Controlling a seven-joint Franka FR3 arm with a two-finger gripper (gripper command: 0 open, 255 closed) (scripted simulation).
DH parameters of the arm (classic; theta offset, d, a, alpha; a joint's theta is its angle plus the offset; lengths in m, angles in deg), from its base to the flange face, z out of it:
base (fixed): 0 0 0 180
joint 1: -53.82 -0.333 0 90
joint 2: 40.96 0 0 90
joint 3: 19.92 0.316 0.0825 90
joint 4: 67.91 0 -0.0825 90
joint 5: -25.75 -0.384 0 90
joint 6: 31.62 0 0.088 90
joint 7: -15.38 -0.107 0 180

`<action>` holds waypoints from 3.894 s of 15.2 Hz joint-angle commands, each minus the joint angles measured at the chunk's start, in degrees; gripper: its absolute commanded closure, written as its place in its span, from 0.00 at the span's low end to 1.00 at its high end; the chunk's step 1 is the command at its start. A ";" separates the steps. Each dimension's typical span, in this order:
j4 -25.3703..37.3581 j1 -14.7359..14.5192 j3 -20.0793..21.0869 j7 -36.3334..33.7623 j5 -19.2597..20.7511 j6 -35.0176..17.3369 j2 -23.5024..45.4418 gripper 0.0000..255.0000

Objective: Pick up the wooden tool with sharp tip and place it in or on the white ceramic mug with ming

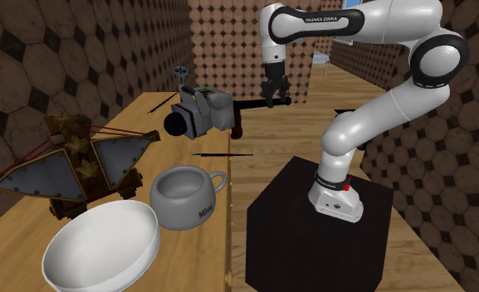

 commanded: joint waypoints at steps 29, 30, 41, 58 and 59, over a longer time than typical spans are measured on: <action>-6.84 -17.96 17.88 13.62 -6.35 -42.16 21.69 0.00; -6.85 -17.96 17.88 13.62 -6.36 -42.16 21.68 0.00; -6.81 -17.95 17.89 13.60 -6.33 -42.20 21.75 1.00; -0.86 -18.18 16.23 13.61 -5.84 -32.78 18.27 1.00; -0.25 -18.16 16.11 13.61 -5.79 -31.96 18.06 1.00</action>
